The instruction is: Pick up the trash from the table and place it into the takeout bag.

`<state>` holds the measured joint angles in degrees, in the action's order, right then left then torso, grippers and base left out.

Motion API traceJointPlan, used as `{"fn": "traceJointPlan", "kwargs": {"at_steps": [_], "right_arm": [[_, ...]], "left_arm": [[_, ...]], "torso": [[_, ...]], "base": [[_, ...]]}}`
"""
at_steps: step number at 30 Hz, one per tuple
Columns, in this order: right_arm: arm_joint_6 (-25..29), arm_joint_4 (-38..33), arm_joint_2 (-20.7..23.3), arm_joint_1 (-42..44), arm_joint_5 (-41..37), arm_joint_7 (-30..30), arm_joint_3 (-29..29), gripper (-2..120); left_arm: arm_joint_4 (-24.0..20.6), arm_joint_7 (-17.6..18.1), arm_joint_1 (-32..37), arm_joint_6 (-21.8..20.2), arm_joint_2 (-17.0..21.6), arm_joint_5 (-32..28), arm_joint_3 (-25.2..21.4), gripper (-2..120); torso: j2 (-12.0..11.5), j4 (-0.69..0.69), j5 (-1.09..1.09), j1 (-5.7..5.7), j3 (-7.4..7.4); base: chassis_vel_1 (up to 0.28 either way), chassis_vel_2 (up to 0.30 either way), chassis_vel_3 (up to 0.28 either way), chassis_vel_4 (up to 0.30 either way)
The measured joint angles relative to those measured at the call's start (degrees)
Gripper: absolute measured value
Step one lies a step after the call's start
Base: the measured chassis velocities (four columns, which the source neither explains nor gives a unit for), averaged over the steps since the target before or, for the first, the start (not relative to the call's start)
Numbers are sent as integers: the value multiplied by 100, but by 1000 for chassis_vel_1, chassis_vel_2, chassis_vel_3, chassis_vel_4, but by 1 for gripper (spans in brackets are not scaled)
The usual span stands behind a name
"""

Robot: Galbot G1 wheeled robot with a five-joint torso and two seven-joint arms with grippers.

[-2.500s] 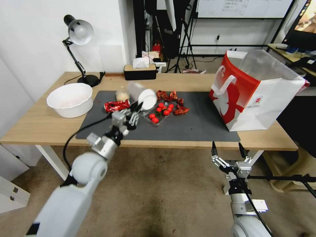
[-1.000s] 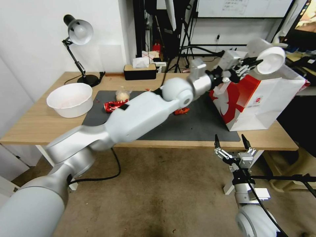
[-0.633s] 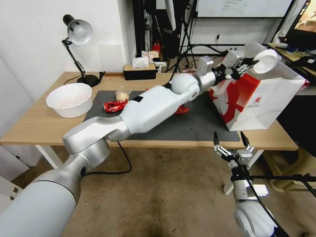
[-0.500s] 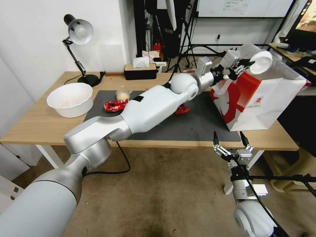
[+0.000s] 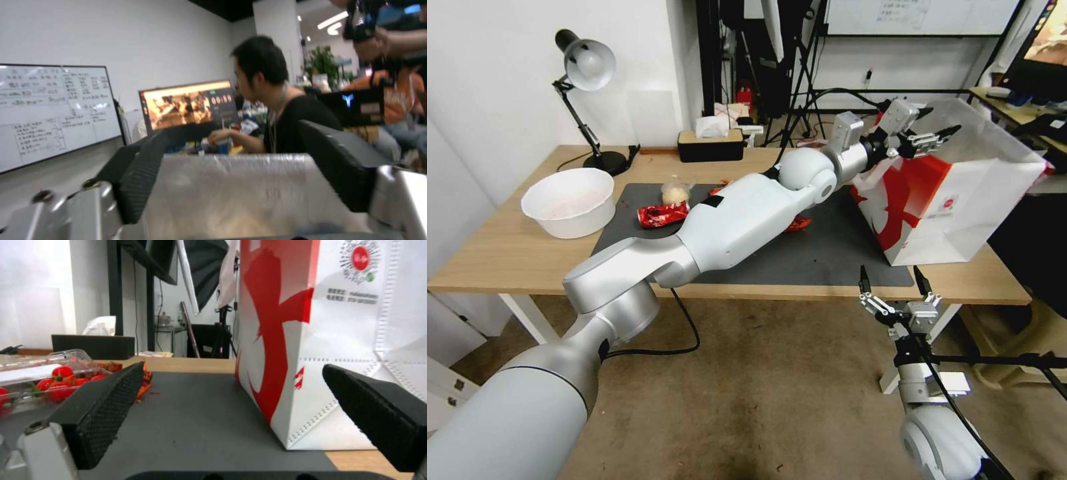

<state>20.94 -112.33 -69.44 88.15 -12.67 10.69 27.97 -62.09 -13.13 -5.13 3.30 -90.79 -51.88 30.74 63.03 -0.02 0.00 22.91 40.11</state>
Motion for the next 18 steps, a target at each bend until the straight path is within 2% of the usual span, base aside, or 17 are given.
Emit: {"fn": "traceJointPlan", "kwargs": {"at_steps": [2,4,5,7,8,10,11,14,15,16,17,18], "right_arm": [[0,-2,1,2,-2,0,3,100],[1,-7,3,0,-5,0,4,100],[1,-7,3,0,-5,0,4,100],[1,-10,3,-12,-6,0,-2,100],[0,-8,3,-22,-6,-1,-12,100],[-1,-5,3,-24,-6,-2,-17,100],[-4,2,0,-37,-6,-3,-35,100],[-5,5,0,-46,-6,-4,-42,100],[-7,11,0,-56,-6,-5,-51,100],[-10,20,0,-68,-6,-6,-57,100],[-10,20,0,-68,-6,-6,-57,100],[-11,21,4,-71,-6,-7,-57,100]], "left_arm": [[-117,60,25,-49,57,-61,-77,83],[-512,246,122,-176,341,-221,-287,93],[-512,246,122,-176,341,-221,-287,93],[-823,307,257,-238,662,-258,-443,99],[-980,335,357,-250,857,-261,-511,99],[-1052,350,413,-255,955,-261,-542,99],[-1268,390,595,-260,1225,-261,-625,100],[-1387,396,694,-261,1382,-260,-659,100],[-1495,400,798,-261,1546,-254,-701,100],[-1727,401,1040,-258,1891,-235,-800,100],[-1727,401,1040,-258,1891,-235,-800,100],[-1916,400,1253,-256,2158,-190,-922,100]], "torso": [[0,-1,0,0,0],[0,1,0,0,0],[0,1,0,0,0],[0,3,-1,0,0],[0,3,-2,0,0],[0,3,-2,0,0],[0,3,-2,0,0],[0,1,-2,0,0],[0,1,-3,0,0],[0,3,-3,0,0],[0,3,-3,0,0],[0,4,-4,0,0]], "base": [[0,0,0,0],[0,0,0,0],[0,0,0,0],[0,0,0,0],[0,0,0,0],[0,0,0,0],[0,0,0,0],[0,0,0,0],[0,0,0,0],[0,0,0,0],[0,0,0,0],[0,0,0,0]]}}
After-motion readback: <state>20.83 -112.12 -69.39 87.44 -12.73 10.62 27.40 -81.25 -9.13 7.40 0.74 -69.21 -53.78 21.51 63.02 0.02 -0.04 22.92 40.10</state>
